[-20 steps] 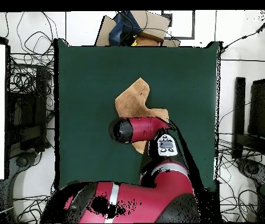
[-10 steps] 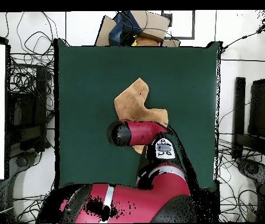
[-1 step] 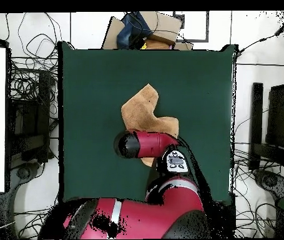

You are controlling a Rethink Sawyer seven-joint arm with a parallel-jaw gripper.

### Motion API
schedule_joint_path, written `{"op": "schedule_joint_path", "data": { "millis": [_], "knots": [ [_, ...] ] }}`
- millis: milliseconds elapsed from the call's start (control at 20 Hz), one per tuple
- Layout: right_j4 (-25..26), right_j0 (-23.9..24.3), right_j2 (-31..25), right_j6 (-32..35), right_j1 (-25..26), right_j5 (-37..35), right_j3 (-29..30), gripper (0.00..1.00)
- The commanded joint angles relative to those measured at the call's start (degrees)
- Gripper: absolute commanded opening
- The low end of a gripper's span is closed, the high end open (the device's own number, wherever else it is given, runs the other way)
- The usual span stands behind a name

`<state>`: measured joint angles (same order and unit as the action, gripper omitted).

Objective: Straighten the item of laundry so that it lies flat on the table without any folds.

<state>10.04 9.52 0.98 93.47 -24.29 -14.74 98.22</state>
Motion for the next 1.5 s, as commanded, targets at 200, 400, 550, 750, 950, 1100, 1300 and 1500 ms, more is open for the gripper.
{"op": "schedule_joint_path", "data": {
  "millis": [200,400,550,750,950,1100,1300,1500],
  "knots": [
    [-4.91,-0.50,-6.01,12.72,-3.80,-0.55,9.82,0.00],
    [-6.54,-0.99,-6.16,13.46,-5.77,-0.80,12.21,0.00],
    [-8.42,-3.79,-5.39,14.68,-4.63,-0.99,11.20,0.00],
    [-10.10,-5.19,-5.08,15.14,-1.86,1.28,10.67,0.00],
    [-10.74,-6.09,-4.54,14.90,-2.07,2.27,11.72,0.00],
    [-10.66,-6.45,-3.33,14.02,-2.07,2.24,11.29,0.00],
    [-9.51,-2.51,-4.74,11.14,-1.04,3.84,10.10,0.00],
    [-9.23,0.11,-5.23,9.07,-5.15,0.61,9.82,0.00]
  ]
}}
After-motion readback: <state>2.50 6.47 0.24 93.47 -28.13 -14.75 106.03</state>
